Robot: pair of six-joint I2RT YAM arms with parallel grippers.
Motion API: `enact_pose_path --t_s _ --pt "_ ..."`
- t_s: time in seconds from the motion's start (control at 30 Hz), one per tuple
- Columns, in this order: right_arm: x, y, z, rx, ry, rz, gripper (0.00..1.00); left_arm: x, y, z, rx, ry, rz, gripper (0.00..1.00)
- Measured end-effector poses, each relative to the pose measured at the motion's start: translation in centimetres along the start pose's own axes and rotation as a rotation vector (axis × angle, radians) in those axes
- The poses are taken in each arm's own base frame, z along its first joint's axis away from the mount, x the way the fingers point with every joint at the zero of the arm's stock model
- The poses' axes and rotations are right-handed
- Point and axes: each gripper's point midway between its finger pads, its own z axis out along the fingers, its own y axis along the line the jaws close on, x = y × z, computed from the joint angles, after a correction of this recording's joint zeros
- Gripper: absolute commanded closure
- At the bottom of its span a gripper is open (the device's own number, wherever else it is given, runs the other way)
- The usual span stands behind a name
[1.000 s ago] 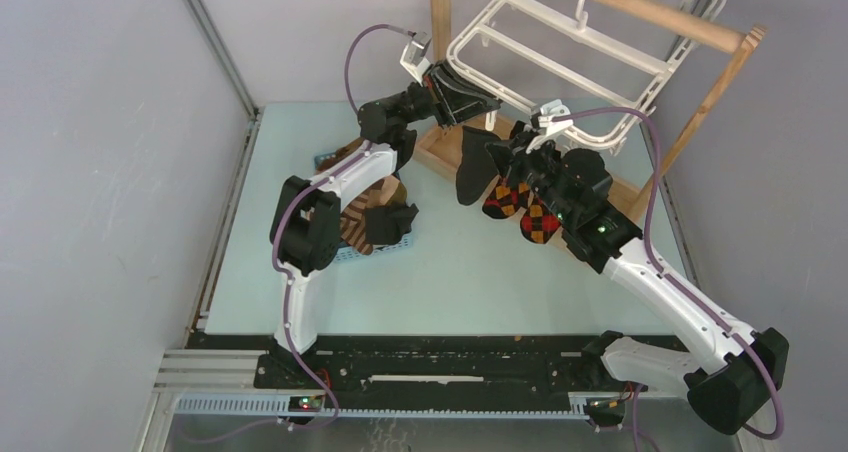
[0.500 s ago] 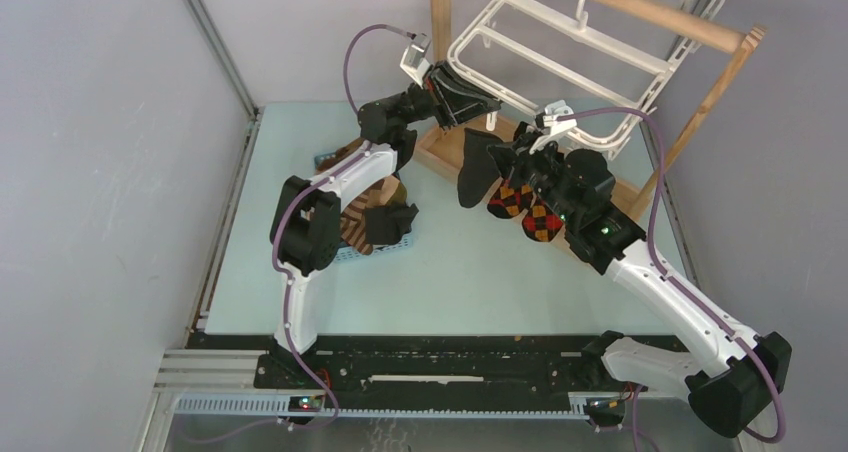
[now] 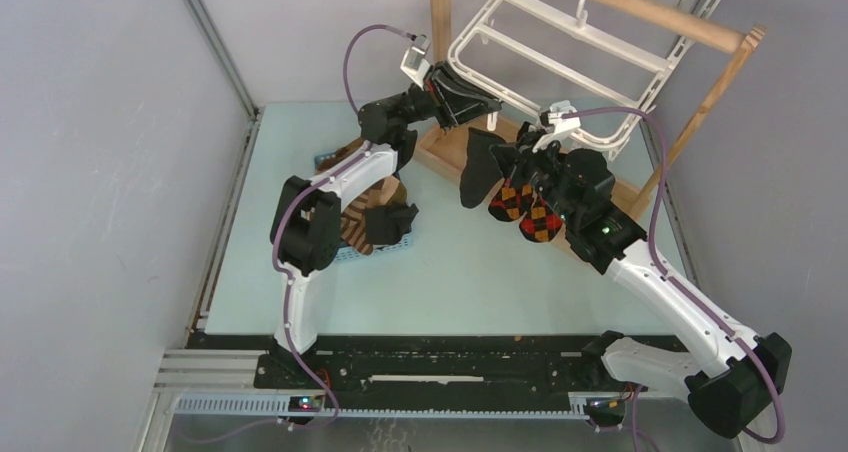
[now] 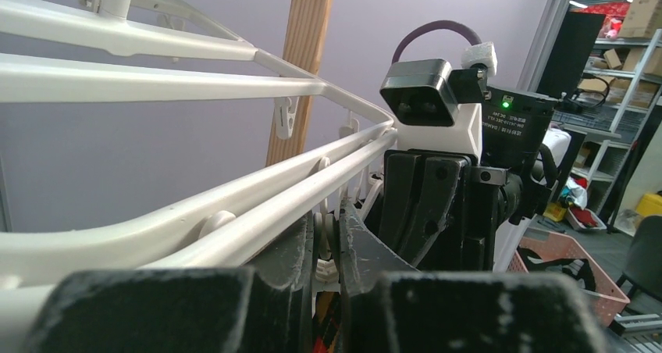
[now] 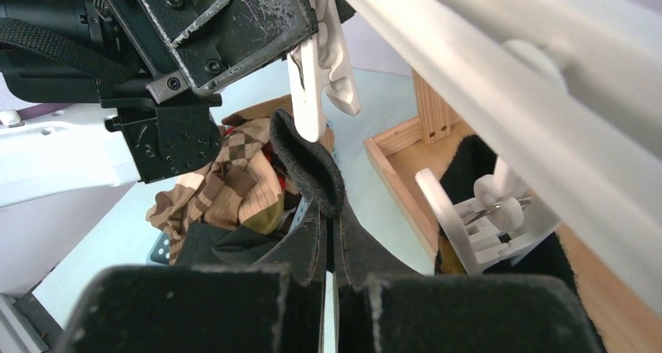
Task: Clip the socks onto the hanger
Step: Clamp the sock onto the hanger.
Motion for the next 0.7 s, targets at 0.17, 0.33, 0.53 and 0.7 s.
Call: enact_pose_path --t_s 0.17,0.33,0.53,0.7 --pt "-0.04 -0.06 -0.03 0.006 -0.001 0.019 0.98 0.05 -0.01 0.07 0.002 0.000 0.010 1.00" --pt "-0.12 -0.06 -0.07 0.006 -0.003 0.025 0.98 0.09 -0.04 0.14 0.003 0.000 0.012 1.00" --pt "-0.19 -0.09 -0.08 0.005 -0.005 0.032 0.98 0.17 -0.02 0.15 0.003 0.000 0.018 1.00" --pt "-0.26 -0.03 -0.13 0.002 -0.006 0.032 0.98 0.19 -0.04 0.18 0.004 0.000 0.018 1.00"
